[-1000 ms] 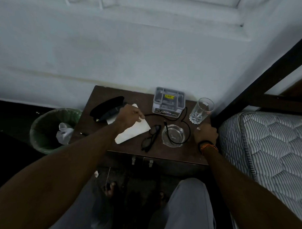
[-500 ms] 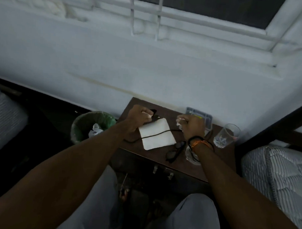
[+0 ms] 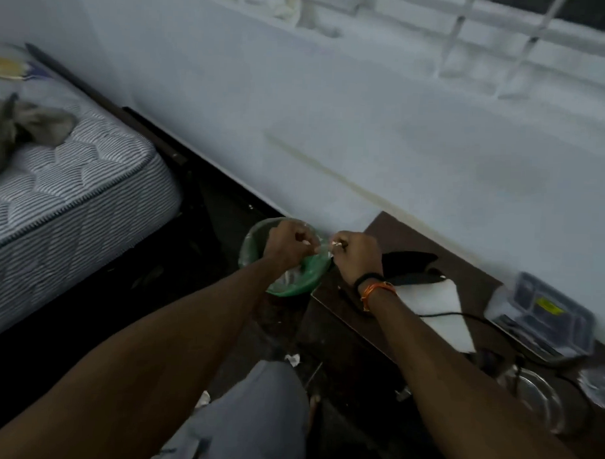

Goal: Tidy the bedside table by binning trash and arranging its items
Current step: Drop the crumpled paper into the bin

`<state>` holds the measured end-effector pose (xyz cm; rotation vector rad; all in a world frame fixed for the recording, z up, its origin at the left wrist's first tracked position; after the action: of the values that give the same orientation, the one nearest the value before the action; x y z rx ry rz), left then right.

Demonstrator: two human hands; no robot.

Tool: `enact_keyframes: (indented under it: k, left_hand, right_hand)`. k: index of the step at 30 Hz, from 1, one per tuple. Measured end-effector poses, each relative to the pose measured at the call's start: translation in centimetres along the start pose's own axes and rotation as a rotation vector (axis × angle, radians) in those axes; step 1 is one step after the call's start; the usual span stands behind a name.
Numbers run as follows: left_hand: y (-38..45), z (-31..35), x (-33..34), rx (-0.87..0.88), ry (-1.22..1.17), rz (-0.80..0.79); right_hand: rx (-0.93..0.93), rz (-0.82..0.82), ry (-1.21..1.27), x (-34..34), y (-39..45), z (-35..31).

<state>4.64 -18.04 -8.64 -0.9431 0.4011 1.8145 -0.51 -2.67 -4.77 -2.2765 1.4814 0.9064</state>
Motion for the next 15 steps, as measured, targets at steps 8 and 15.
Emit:
enact_keyframes:
  k: [8,15]
  left_hand:
    - [4.1,-9.5,0.5,-0.254,-0.014,-0.021]
    - [6.9,-12.1,1.4,-0.257,0.018,0.022]
  right_hand:
    - [0.077,-0.194,-0.13,10.7,4.9,1.7]
    - [0.076,-0.309,-0.237,15.3,7.9,2.4]
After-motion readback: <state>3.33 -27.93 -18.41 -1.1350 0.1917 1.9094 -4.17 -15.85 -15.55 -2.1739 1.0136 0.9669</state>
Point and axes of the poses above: each hand's wrist, its own y-axis towards the middle knuckle, its own x-axis out of the palm, z = x × y, the point moved 8 cm from there along y, towards the middle knuckle, and after that the axes turned 15 degrees about y, right-handed, at the moved point
